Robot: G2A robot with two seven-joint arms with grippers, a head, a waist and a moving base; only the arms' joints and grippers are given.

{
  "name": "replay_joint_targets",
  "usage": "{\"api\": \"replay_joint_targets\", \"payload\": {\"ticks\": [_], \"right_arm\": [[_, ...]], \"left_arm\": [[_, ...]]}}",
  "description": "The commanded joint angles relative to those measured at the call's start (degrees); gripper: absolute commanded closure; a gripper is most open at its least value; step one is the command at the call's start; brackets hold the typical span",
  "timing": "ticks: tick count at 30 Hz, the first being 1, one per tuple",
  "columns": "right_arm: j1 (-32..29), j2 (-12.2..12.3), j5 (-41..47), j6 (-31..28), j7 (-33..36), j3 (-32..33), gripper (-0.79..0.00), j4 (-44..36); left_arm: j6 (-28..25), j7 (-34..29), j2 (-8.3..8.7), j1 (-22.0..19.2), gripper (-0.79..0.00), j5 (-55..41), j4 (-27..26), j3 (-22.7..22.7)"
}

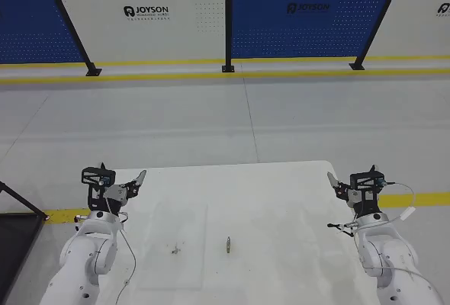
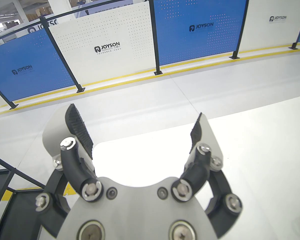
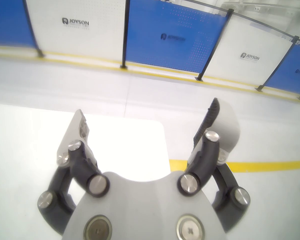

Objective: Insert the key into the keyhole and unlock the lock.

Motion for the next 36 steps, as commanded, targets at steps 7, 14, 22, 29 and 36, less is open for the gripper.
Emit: {"api": "replay_joint_targets", "payload": {"ticks": [7,14,22,29,36], "right_arm": [[0.0,0.0,0.0,0.0,0.0,0.0,-0.785,0.0],[0.0,0.0,0.0,0.0,0.0,0.0,-0.785,0.0],[0.0,0.0,0.0,0.0,0.0,0.0,-0.785,0.0],[0.0,0.0,0.0,0.0,0.0,0.0,-0.785,0.0],[0.0,0.0,0.0,0.0,0.0,0.0,-0.785,0.0]], "left_arm": [[-15.6,-8.8,1.04,9.8,-0.785,0.4,-8.9,-2.1],[-29.6,-22.4,2.09,23.1,-0.785,1.5,-21.6,-4.4],[-25.5,-39.4,1.99,22.1,-0.785,8.5,-21.3,4.8],[-15.9,-43.7,0.87,14.9,-0.502,13.0,-13.1,14.5],[-9.6,-43.2,0.12,10.5,-0.382,16.3,-8.6,18.8]]}}
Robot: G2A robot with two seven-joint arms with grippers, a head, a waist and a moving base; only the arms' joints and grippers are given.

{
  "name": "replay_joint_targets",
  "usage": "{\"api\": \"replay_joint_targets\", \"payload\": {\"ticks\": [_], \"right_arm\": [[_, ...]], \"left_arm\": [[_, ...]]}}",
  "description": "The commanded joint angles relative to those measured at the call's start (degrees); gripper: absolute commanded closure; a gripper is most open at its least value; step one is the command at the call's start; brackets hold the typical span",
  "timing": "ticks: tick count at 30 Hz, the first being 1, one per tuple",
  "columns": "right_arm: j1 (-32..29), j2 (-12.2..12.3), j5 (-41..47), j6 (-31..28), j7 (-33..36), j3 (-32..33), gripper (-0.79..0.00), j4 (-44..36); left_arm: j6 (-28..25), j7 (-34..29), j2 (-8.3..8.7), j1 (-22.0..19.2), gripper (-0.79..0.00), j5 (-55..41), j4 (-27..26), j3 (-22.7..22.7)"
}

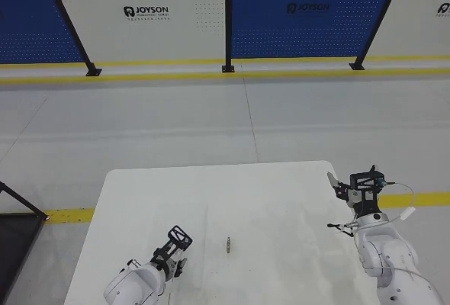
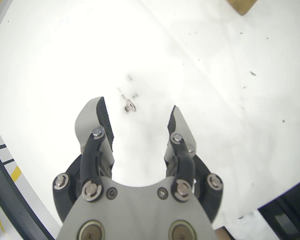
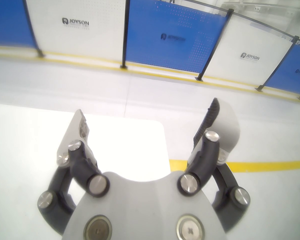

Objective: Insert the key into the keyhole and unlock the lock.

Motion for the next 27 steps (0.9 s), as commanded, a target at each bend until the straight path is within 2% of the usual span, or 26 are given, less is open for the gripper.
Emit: {"api": "replay_joint_targets", "payload": {"ticks": [1,9,17,27], "right_arm": [[0.0,0.0,0.0,0.0,0.0,0.0,-0.785,0.0],[0.0,0.0,0.0,0.0,0.0,0.0,-0.785,0.0],[0.0,0.0,0.0,0.0,0.0,0.0,-0.785,0.0],[0.0,0.0,0.0,0.0,0.0,0.0,-0.785,0.0]], "left_arm": [[2.0,0.1,-0.2,-0.7,-0.366,0.9,1.0,1.1],[5.4,-0.3,-0.62,-2.4,-0.354,4.5,3.0,3.5],[6.8,-0.7,-0.85,-2.8,-0.197,5.4,3.6,4.3],[6.4,-1.2,-0.92,-2.8,-0.206,5.8,4.1,4.3]]}}
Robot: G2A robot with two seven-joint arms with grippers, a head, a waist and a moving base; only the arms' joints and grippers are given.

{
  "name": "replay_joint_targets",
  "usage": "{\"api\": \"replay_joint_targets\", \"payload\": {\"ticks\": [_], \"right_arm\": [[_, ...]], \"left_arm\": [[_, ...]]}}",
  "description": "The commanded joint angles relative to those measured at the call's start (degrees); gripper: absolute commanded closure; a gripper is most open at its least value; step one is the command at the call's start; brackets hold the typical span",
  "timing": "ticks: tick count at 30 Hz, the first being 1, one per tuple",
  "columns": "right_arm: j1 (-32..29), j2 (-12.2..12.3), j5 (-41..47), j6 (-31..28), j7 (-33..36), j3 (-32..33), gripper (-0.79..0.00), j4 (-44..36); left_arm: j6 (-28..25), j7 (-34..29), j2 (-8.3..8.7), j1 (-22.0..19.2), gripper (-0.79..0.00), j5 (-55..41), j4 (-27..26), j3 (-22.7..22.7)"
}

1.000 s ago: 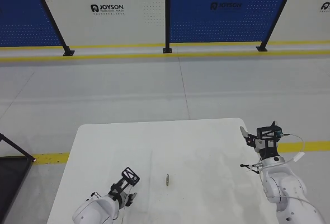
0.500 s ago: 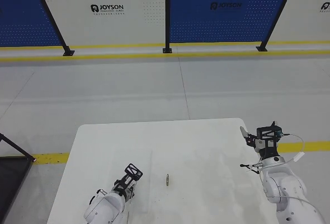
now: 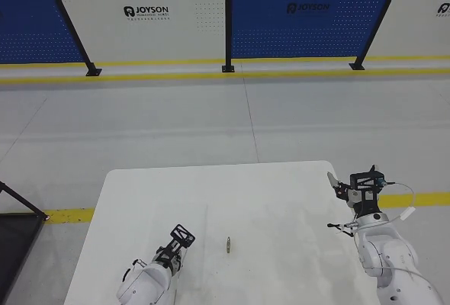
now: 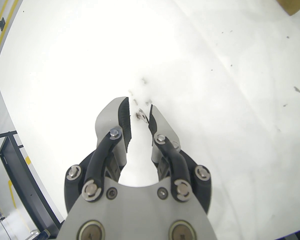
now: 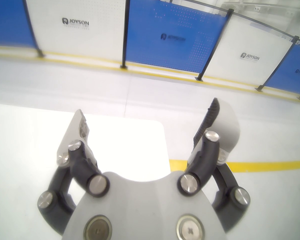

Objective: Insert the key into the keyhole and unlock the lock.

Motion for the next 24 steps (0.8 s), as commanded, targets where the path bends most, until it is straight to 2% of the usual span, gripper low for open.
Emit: {"api": "replay_joint_targets", "payload": {"ticks": [1,3,5,7,16,24], "right_arm": [[0.0,0.0,0.0,0.0,0.0,0.0,-0.785,0.0],[0.0,0.0,0.0,0.0,0.0,0.0,-0.785,0.0],[0.0,0.0,0.0,0.0,0.0,0.0,-0.785,0.0],[0.0,0.0,0.0,0.0,0.0,0.0,-0.785,0.0],[0.0,0.0,0.0,0.0,0.0,0.0,-0.785,0.0],[0.0,0.0,0.0,0.0,0.0,0.0,-0.785,0.0]], "left_arm": [[-0.1,0.0,-0.02,-0.2,-0.194,-0.1,0.1,0.0],[-0.2,0.0,-0.05,-0.3,-0.142,-0.2,0.2,0.0],[-0.3,0.0,-0.07,-0.3,-0.037,-0.2,0.3,0.0],[-0.4,0.1,-0.08,-0.4,0.0,-0.2,0.3,0.0],[0.1,0.7,0.03,1.1,0.0,0.3,-1.9,-1.0],[-1.4,4.4,0.63,5.6,0.0,-3.8,-7.3,-6.0]]}}
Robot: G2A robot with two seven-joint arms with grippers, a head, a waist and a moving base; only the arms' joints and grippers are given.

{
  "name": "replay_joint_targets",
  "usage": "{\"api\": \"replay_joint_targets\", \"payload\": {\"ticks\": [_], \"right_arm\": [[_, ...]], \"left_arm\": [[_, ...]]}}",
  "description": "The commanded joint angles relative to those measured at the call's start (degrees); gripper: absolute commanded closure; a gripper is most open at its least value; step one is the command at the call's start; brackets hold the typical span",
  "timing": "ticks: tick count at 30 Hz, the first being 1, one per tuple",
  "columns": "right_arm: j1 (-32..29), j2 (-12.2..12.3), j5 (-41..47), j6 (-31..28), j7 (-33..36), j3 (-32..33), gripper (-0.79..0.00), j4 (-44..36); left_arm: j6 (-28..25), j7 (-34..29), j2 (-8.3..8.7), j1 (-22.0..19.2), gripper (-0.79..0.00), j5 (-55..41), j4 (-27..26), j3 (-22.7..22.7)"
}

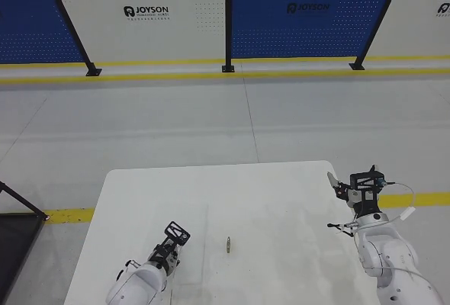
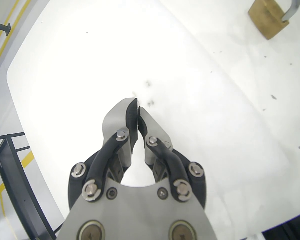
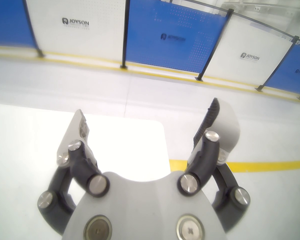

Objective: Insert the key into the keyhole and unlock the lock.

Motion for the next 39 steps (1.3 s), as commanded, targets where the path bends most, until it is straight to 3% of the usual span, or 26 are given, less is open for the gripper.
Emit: {"api": "replay_joint_targets", "payload": {"ticks": [1,13,18,23,27,31,36,39], "right_arm": [[0.0,0.0,0.0,0.0,0.0,0.0,-0.785,0.0],[0.0,0.0,0.0,0.0,0.0,0.0,-0.785,0.0],[0.0,0.0,0.0,0.0,0.0,0.0,-0.785,0.0],[0.3,0.1,-5.1,-0.7,3.8,-1.2,-0.785,-0.1],[-3.5,0.1,-13.2,-3.8,6.3,-6.0,-0.785,-3.8],[-8.6,0.0,-21.6,-7.0,6.7,-14.0,-0.785,-6.7],[-11.8,-0.5,-29.7,-8.4,5.6,-24.0,-0.785,-5.6],[-10.7,-1.1,-29.9,-9.3,6.0,-29.2,-0.785,-2.9]], "left_arm": [[-0.8,1.3,0.17,1.2,0.0,-2.1,-0.8,-1.7],[-6.2,5.8,0.68,1.9,0.0,-15.7,1.4,-9.4],[-10.1,14.2,0.9,2.9,0.0,-22.9,1.7,-13.2],[-17.8,24.2,1.27,4.6,0.0,-31.1,3.1,-17.9],[-24.3,29.5,1.53,4.9,0.0,-36.1,5.1,-20.1],[-26.8,32.4,1.67,4.5,0.0,-36.3,5.9,-20.7],[-26.9,32.6,1.68,4.5,0.0,-36.3,6.0,-20.7],[-26.9,32.6,1.68,4.5,0.0,-36.3,6.0,-20.7]]}}
